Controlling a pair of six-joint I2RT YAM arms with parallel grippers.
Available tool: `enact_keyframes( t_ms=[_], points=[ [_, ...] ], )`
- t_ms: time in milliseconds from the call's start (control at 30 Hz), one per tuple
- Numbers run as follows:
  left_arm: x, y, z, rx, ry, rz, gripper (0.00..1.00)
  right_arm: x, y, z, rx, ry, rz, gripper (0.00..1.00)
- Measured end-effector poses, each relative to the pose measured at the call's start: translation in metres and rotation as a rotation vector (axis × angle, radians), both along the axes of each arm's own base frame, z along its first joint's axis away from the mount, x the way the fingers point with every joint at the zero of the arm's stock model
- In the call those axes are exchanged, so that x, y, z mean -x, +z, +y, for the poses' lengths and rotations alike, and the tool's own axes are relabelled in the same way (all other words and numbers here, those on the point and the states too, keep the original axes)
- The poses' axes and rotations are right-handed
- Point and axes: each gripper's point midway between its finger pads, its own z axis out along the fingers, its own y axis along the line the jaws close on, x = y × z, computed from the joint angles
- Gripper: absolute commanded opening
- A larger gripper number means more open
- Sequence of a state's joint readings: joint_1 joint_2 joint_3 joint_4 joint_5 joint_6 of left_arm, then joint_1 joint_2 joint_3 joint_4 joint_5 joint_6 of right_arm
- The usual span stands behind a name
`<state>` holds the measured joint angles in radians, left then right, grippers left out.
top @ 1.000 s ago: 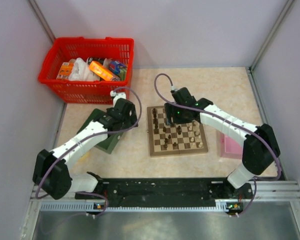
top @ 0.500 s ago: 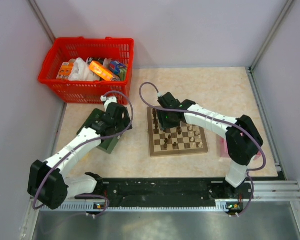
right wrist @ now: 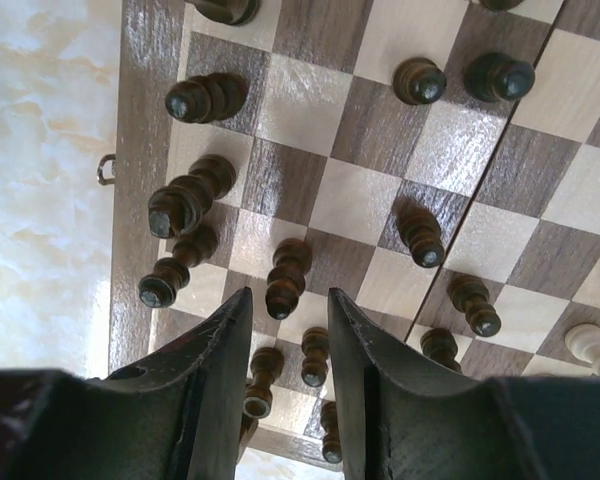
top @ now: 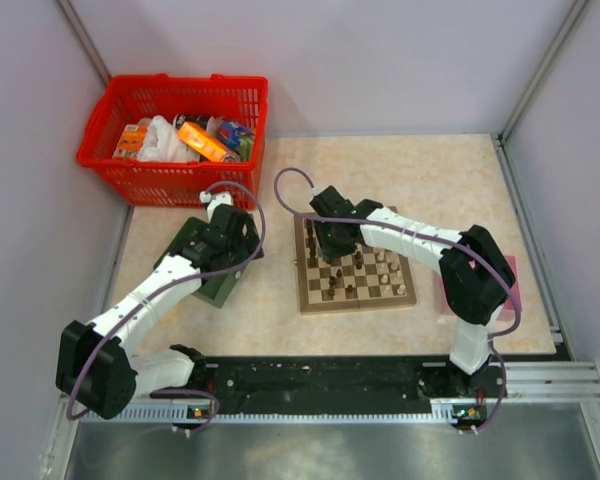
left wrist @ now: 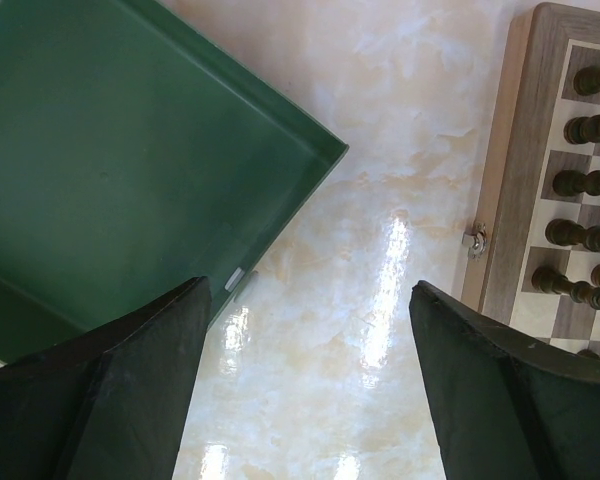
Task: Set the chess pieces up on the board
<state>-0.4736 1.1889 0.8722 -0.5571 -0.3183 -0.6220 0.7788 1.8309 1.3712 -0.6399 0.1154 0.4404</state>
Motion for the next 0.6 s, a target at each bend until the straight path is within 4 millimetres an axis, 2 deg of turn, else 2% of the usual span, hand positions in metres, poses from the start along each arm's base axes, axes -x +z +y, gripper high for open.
enact_keyframes(
  t_ms=[200,267,367,600],
  points=[
    [0.0003,-0.0002,-0.0005,0.005,-0.002,0.003,0.85,-0.0032,0.0008,0.0027,0.0,0.003,-0.004,0.3],
    [0.0002,-0.0002,-0.0004,0.005,-0.002,0.003,0.85,-0.0044,0.0025,0.0037,-0.003,0.003,-0.008,0.25],
    [0.0004,-0.0004,-0.0008,0.007,-0.004,0.005,0.85,-0.0053,0.003,0.0043,-0.004,0.003,-0.011,0.24],
    [0.0007,-0.0005,-0.0014,0.01,-0.006,0.006,0.84,-0.0057,0.0005,0.0041,0.002,0.01,-0.01,0.09]
  ],
)
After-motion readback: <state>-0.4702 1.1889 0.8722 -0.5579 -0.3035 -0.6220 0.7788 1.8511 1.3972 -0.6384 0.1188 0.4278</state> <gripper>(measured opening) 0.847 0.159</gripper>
